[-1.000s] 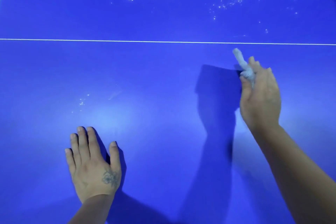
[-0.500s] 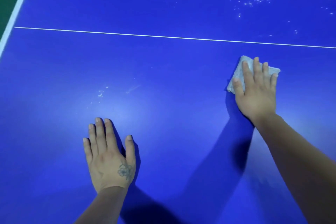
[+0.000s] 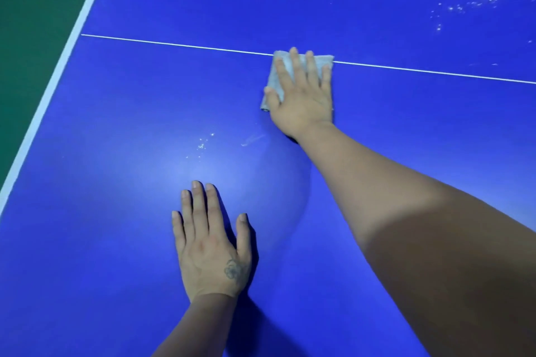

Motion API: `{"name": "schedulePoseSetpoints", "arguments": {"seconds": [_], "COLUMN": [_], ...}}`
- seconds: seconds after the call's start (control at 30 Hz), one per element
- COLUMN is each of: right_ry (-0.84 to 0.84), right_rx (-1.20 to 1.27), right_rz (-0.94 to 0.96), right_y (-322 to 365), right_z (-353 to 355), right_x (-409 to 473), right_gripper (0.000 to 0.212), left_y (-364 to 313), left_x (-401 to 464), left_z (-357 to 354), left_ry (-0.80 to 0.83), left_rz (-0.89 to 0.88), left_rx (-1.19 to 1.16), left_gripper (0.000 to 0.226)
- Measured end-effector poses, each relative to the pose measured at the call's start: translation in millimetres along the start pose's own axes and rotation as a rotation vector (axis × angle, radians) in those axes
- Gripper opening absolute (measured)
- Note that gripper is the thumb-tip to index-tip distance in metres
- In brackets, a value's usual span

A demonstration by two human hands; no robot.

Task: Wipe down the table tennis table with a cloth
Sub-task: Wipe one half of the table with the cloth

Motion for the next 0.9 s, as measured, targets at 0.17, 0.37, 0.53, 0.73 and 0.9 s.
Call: {"name": "schedulePoseSetpoints", "arguments": {"seconds": [0.17,0.37,0.53,0.73,0.9], "right_ry": [0.053,0.045,0.036,0.026,0.069], "right_rx": [-0.008,0.066,0.011,-0.019,-0.012], "right_rz": [0.253,0.459,0.279,-0.1,-0.018], "right_y": [65,81,16,-28,60], "right_z": [-9,8,20,13,-5], "right_x": [-25,-124,-160,-73,-40], "right_gripper": [0.07,0.062,0.058,0.06,0.058], "left_y": [1,2,3,3,1], "left_x": [0,0,-1,3,3], "left_z": [-4,-4,-5,-4,9], "left_ry": [0.013,-0.003,0.016,0.03,-0.003], "left_rz": [-0.008,-0.025,-0.036,-0.008,0.02], "left_rx": [0.001,-0.017,-0.004,-0.111,-0.242], "left_gripper": [0.076,0.079,0.078,0.081,0.085]}}
Point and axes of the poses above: each hand's wrist, its own x-axis towards the middle knuckle, its own z-axis out of the back of the hand, y = z × x, the point moved 10 cm from there along x, towards the middle knuckle, and after that the axes turned 12 degrees about -y, right-handed, at the moved point
